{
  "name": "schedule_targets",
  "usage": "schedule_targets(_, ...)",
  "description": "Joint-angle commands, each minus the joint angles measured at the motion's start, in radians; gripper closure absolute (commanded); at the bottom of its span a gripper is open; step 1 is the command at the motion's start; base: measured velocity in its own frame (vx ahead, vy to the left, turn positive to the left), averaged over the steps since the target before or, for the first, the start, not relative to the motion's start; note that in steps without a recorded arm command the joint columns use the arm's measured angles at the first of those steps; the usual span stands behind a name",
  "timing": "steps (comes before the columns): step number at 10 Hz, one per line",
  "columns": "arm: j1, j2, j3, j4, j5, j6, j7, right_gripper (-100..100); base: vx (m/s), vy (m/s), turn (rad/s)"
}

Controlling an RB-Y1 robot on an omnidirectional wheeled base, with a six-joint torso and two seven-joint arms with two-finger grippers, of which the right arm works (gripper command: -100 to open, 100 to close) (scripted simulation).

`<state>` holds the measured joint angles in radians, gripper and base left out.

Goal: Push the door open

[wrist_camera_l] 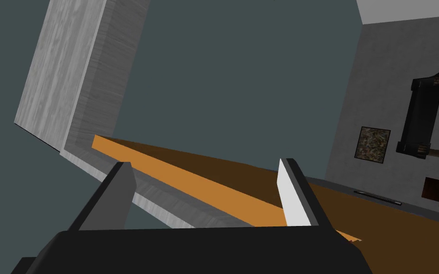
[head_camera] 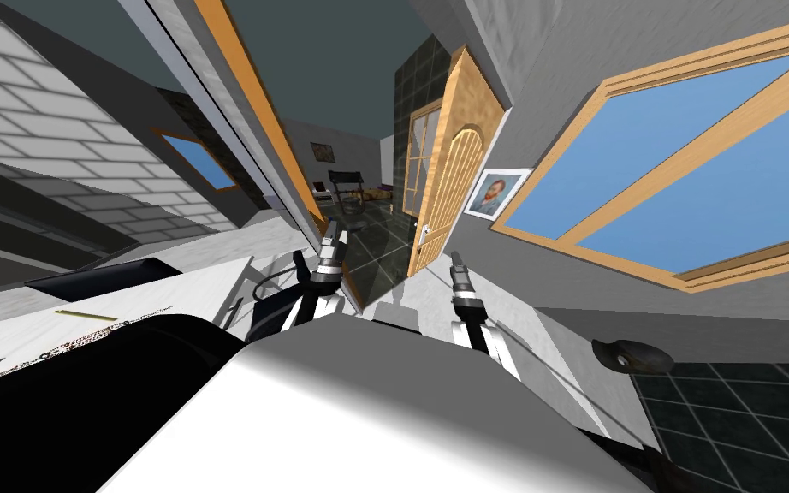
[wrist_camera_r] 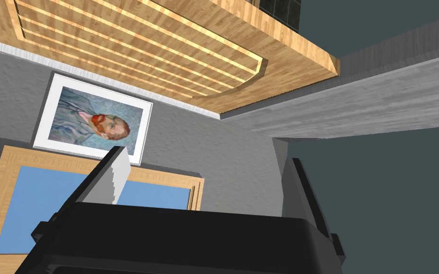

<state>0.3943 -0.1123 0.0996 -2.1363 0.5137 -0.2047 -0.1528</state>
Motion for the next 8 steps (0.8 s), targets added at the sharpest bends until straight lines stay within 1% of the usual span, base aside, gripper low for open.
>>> schedule_targets(1, -0.011, -0.012, 0.015, 0.023, 0.05, 0.019, -0.002, -100, 0.074, -0.05, 0.044)
schedule_targets(2, -0.011, -0.012, 0.015, 0.023, 0.064, 0.019, -0.002, -100, 0.058, -0.043, 0.017)
schedule_targets(3, -0.019, -0.023, 0.025, 0.037, 0.101, 0.032, -0.005, -100, 0.053, -0.052, 0.034)
schedule_targets(4, -0.027, -0.033, 0.034, 0.05, 0.13, 0.046, -0.007, -100, 0.075, -0.065, 0.047)
schedule_targets(5, -0.027, -0.033, 0.034, 0.05, 0.146, 0.046, -0.007, -100, 0.053, -0.049, 0.018)
schedule_targets(6, -0.035, -0.043, 0.044, 0.065, 0.182, 0.059, -0.009, -100, 0.046, -0.042, 0.028)
schedule_targets(7, -0.043, -0.054, 0.054, 0.08, 0.211, 0.074, -0.011, -100, 0.077, -0.067, 0.054)
schedule_targets(8, -0.043, -0.054, 0.054, 0.08, 0.234, 0.074, -0.011, -100, 0.058, -0.047, 0.024)
